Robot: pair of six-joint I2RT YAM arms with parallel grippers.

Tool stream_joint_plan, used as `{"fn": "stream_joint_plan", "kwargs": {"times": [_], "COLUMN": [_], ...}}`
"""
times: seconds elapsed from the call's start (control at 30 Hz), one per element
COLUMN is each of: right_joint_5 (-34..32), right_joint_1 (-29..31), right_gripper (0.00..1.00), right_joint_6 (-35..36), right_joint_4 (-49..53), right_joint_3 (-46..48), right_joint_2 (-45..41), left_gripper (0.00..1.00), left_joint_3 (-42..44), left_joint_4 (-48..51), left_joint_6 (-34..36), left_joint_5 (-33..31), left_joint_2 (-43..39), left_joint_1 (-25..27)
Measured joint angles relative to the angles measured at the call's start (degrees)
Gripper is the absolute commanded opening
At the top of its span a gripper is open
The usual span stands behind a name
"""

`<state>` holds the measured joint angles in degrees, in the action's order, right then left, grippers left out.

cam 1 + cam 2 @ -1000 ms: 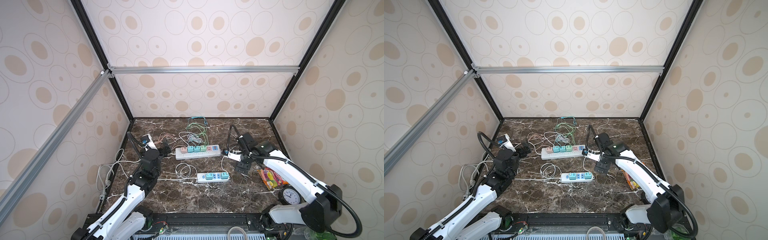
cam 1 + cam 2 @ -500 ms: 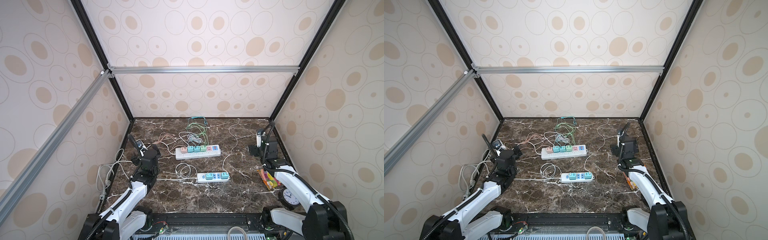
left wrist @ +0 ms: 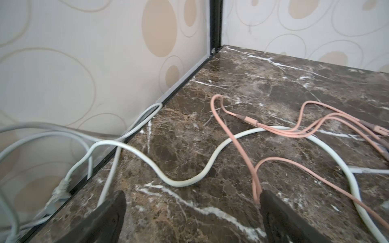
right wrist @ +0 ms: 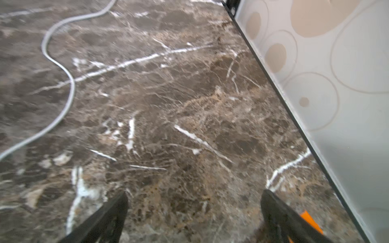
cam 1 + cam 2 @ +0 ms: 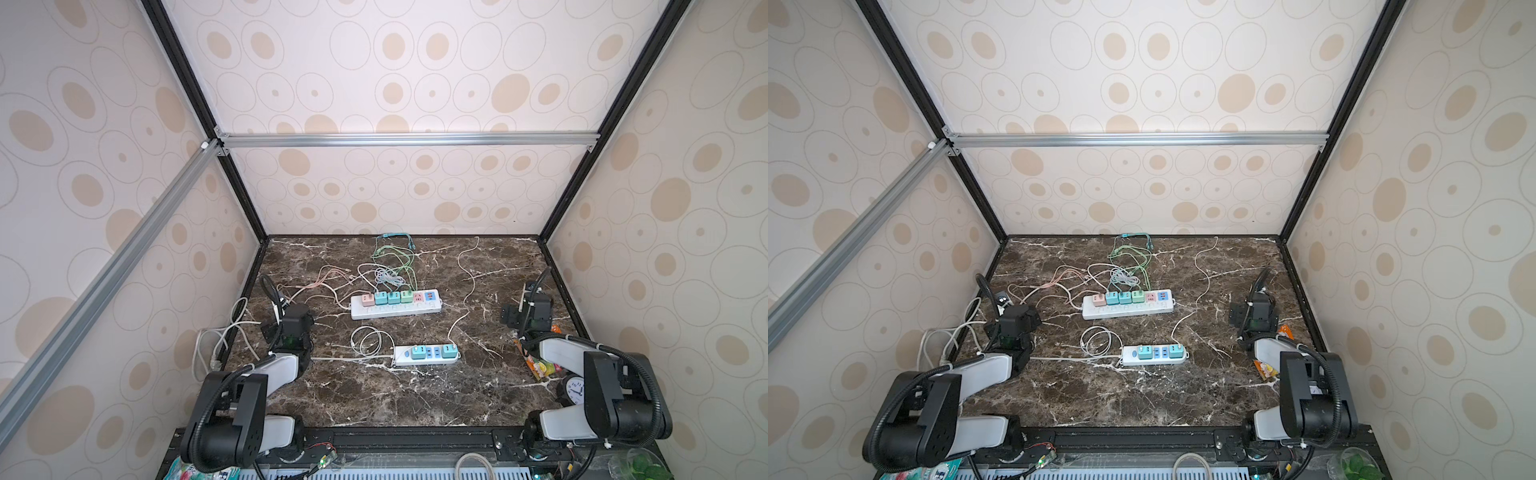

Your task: Insert the plug

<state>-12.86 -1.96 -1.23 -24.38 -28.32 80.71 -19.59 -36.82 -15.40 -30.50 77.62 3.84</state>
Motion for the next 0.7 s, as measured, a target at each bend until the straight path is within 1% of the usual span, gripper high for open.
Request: {"fn": "stream_joint_plan", "kwargs": {"times": [0.2, 0.3, 0.37, 0.47, 0.5, 0.57, 0.7], "right_joint_5": [10.0, 14.5, 16.7, 18.8, 19.3, 20.0, 19.7], "right_joint_1": [0.0, 0.0, 0.0, 0.0, 0.0, 0.0, 0.5], "right_gripper": [1.00, 1.00, 1.00, 1.00, 1.00, 1.00, 1.00], "right_joint_6": [2.2, 2.1, 1.9, 1.9, 1.9, 1.9, 1.9], "right_joint_4": [-7.9, -12.0, -14.0, -15.5, -15.5, -15.9, -18.9], "right_joint_3": [6.4, 8.7, 8.7, 8.1, 7.8, 7.4, 7.7], "right_joint_2": [-5.0, -5.2, -4.3, -2.9, -2.6, -2.1, -1.1], "left_gripper": [0.98, 0.98, 0.98, 0.99, 0.98, 0.98, 0.98], "left_joint_3": [0.7, 1.7, 3.6, 7.3, 8.4, 9.9, 9.4], "left_joint_4": [-12.0, -18.0, -23.9, -33.2, -34.7, -36.7, -39.0], "left_joint_6": [4.9, 7.3, 8.5, 10.1, 10.4, 10.8, 10.8], "left_joint_5": [6.5, 9.8, 11.3, 13.6, 14.0, 14.3, 14.3], "left_joint_2": [4.4, 5.2, 6.4, 10.7, 11.8, 12.9, 12.9], "left_joint_1": [-0.2, -0.2, -0.2, -0.3, -0.3, -0.3, -0.3]}}
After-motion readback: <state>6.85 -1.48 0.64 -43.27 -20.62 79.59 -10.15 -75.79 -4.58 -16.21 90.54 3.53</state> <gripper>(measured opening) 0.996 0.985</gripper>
